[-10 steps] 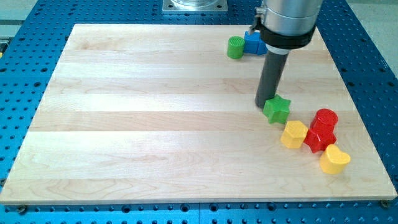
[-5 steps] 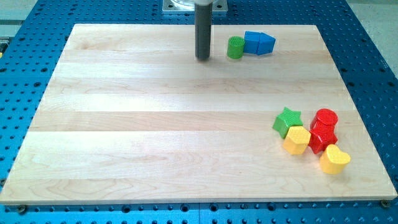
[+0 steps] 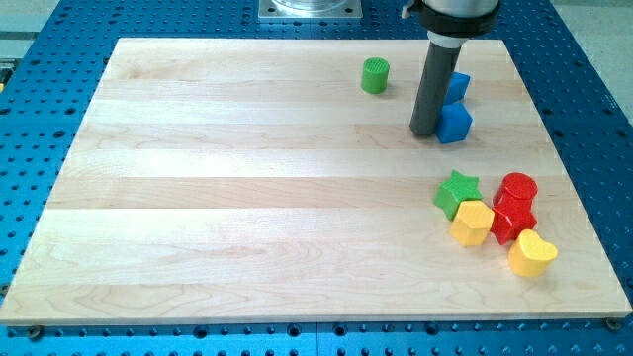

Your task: Move the blue blocks near the group of blocks

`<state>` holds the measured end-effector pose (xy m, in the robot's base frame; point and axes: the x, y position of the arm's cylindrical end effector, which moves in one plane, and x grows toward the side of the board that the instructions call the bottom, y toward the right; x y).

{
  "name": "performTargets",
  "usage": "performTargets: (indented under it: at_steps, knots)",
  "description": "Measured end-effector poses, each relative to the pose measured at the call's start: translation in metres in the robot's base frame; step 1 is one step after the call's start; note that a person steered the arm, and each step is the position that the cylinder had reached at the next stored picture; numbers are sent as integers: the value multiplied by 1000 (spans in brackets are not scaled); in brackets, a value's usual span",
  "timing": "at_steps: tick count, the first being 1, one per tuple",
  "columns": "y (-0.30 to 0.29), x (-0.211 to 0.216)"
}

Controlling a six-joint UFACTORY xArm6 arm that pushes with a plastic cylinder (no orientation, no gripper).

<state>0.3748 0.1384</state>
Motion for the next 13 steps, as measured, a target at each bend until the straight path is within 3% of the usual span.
performTargets:
  at_steps: [1,3,4,5,6,8,10,11,12,13]
  knots:
    - [-3,-39]
    - [48,-108]
    - [90,-83]
    - [64,-33]
    - [40,-24]
    - [27,-52]
    - [11,31]
    - [18,-8]
    - [47,2]
    - [20,49]
